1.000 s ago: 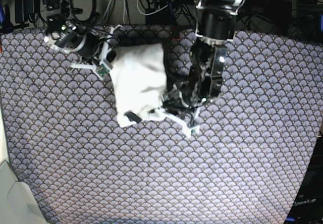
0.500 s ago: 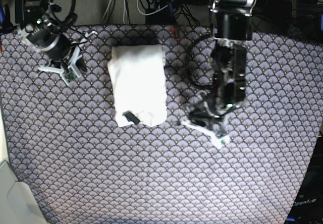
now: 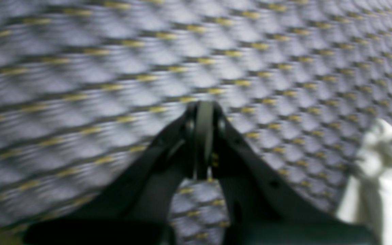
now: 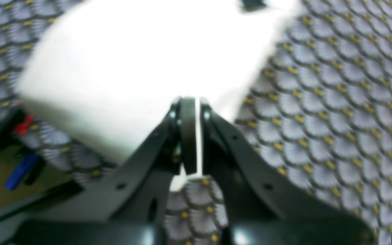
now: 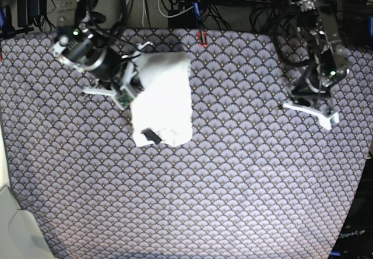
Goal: Fold the T-shirt properly
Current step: 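Press and smooth the bundle's collar end with the right gripper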
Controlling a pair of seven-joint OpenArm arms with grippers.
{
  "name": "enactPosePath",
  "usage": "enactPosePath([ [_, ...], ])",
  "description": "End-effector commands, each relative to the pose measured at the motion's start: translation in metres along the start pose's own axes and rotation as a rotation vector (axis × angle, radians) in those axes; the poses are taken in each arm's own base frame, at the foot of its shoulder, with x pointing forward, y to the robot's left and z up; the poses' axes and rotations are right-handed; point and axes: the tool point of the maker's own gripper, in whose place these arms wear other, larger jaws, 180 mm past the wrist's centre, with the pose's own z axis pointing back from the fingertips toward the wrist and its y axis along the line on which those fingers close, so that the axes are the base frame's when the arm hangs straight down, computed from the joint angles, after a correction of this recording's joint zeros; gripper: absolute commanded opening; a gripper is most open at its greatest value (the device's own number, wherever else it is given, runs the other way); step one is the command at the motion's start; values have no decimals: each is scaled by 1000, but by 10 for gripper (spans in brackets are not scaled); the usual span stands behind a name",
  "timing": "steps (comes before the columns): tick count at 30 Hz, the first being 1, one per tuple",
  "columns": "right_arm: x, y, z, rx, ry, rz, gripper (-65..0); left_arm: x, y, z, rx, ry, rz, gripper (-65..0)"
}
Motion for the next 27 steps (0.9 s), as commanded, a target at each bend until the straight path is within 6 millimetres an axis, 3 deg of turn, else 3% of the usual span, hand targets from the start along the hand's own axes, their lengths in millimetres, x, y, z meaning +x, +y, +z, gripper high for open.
enactPosePath([
  [1,19,1,2,5,-60,17,-650,7,-2,4,-13,-24,1,-647],
  [6,22,4,0,16,-63,23,-650,-1,20,7,31,-15,29,-647],
  [15,20,58,-5,157,-61,58,-650,-4,19,6,30,-9,36,-647],
  [27,-29,58,-43,226,20,-15,-650,-7,19,5,30,-1,38,-647],
])
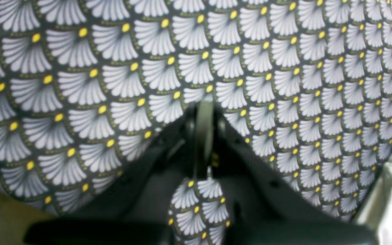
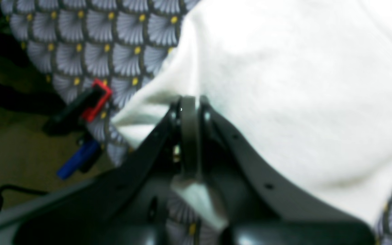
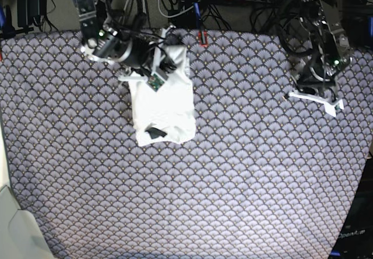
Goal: Fold the T-shirt properly
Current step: 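Press and smooth the bundle's collar end with the right gripper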
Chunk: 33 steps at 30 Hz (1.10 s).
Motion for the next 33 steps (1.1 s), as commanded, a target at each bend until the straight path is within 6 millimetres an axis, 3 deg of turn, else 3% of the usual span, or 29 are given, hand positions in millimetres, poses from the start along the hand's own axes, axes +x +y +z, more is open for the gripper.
enactPosePath([
  [1,-7,-4,1,-10,23,8,-650,10,-3,3,-9,-27,-6,-647],
  [6,-5,-6,2,-12,10,18,-650,9,-2,2,-8,-26,-5,-647],
  [13,65,-21,48,-137,-95,194,-650,9,-2,2,-7,-23,-4,-647],
  [16,77,-39,47,-173,-74,217,-650,8,-2,3,-8,-21,-5,-647],
  [20,93,-44,41,-177,-103,212,-650,4,1,4,2,-14,-10,-647],
  [23,93,-48,34,-168,-99,199,-650,4,2,4,4,-14,-10,-647],
  [27,78,-47,15,-125,-78,150,-650,0,6,5,13,-6,-9,-647],
  [33,39,-45,-18,-44,-53,49,-650,-1,7,5,17,-5,-11,-647],
])
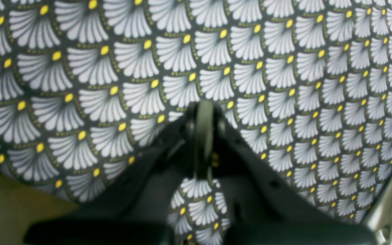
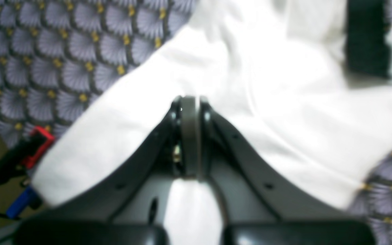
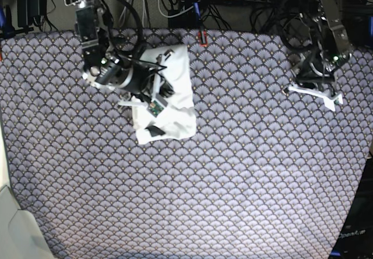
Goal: Fold the T-shirt properly
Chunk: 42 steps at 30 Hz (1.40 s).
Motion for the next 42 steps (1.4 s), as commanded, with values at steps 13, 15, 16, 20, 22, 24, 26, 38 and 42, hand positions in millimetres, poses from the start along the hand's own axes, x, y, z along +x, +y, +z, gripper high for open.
enactPosePath([
  [13,68,-18,41,-112,-127,155,-650,14,-2,9,-8,-53,-18,-647],
  [15,86,-25,48,-142,-139,183,-650,14,-2,12,-8,-59,-23,-647],
  [16,93,-26,47,-146,-149,186,-650,14,-2,14,-8,-63,-27,-647],
  [20,109,-38,33,-140,-157,170,-650,12,-3,19,-10,-69,-35,-647],
  [22,113,-37,19,-113,-150,155,-650,13,-3,20,-12,-73,-36,-647],
  [24,114,-37,7,-87,-133,149,-650,9,0,20,-4,-65,-37,-647],
  [26,114,-33,-3,-55,-136,149,-650,5,3,21,3,-55,-40,-647],
  [38,67,-43,-62,61,-82,9,-650,-9,27,24,55,-22,-71,-647],
  [42,84,-46,-49,33,-109,65,-650,-5,40,34,82,-45,-51,-647],
])
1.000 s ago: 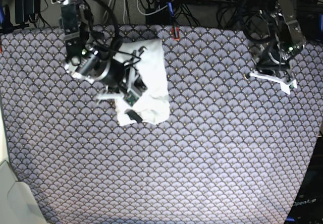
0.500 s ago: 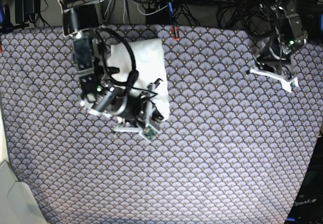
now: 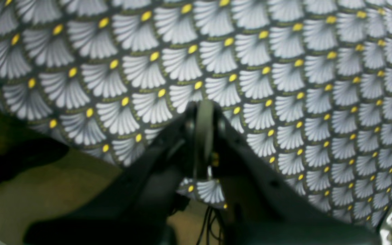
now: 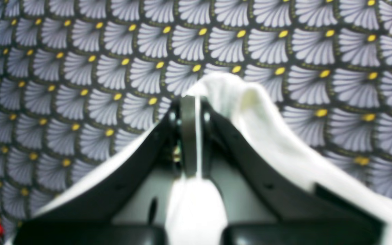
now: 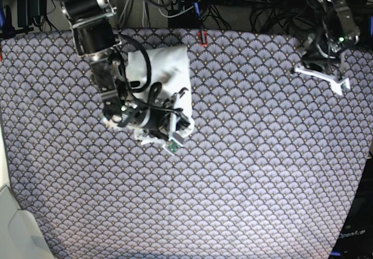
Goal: Fold the T-shirt properly
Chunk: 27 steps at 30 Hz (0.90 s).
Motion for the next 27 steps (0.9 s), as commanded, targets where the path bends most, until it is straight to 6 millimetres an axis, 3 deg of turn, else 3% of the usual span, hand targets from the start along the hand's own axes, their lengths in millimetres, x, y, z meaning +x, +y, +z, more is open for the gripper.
enactPosePath([
  [1,37,-11,15,-32,-92,52,-650,14,4,10,8,-53,-9,-647],
  [5,68,-3,62,-126,-120,182,-650,16,17,27,36,-85,-18,-647],
  [8,74,11,96,-189,-114,246,-650,1,31,34,69,-57,-27,-647],
  [11,49,29,119,-207,-66,269,-650,-21,46,38,103,-7,-45,-647],
  [16,-25,73,122,-95,36,207,-650,-36,63,45,138,-53,-84,-647],
  [19,-67,94,135,-53,42,121,-650,-58,62,47,131,-41,-134,-647],
  [27,-143,114,188,-99,62,-99,-650,-111,58,56,101,78,-189,-647],
])
